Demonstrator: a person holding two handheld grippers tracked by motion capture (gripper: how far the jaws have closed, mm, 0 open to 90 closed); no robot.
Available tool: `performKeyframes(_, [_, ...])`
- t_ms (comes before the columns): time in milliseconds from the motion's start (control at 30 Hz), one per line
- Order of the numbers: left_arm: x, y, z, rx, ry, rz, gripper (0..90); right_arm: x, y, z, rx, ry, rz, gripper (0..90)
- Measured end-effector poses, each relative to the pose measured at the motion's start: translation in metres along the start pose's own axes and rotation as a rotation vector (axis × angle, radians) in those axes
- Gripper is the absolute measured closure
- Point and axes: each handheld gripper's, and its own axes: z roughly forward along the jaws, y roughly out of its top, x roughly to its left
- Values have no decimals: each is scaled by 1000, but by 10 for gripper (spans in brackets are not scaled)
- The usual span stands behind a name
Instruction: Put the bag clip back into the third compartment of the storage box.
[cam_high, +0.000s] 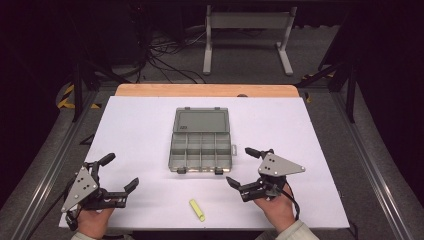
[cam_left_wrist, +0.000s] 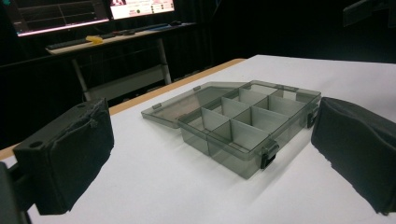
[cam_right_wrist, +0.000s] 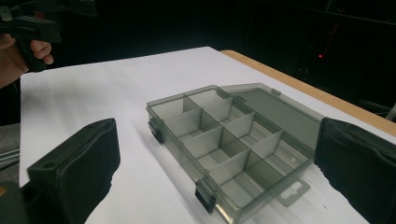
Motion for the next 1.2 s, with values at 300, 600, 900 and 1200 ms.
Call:
performKeyframes(300, [-1, 0, 0, -9, 2, -7, 0, 13, 9, 15, 14, 34, -27, 12])
performKeyframes(600, [-1, 0, 0, -12, 2, -5, 0, 20, 12, 26, 26, 76, 5, 43])
performKeyframes(900, [-1, 0, -1, -13, 2, -7, 0, 34, 18, 39, 68, 101, -7, 89])
performKeyframes(1200, [0, 1, -1, -14, -1, -6, 0, 40, 23, 48, 124, 140, -35, 117])
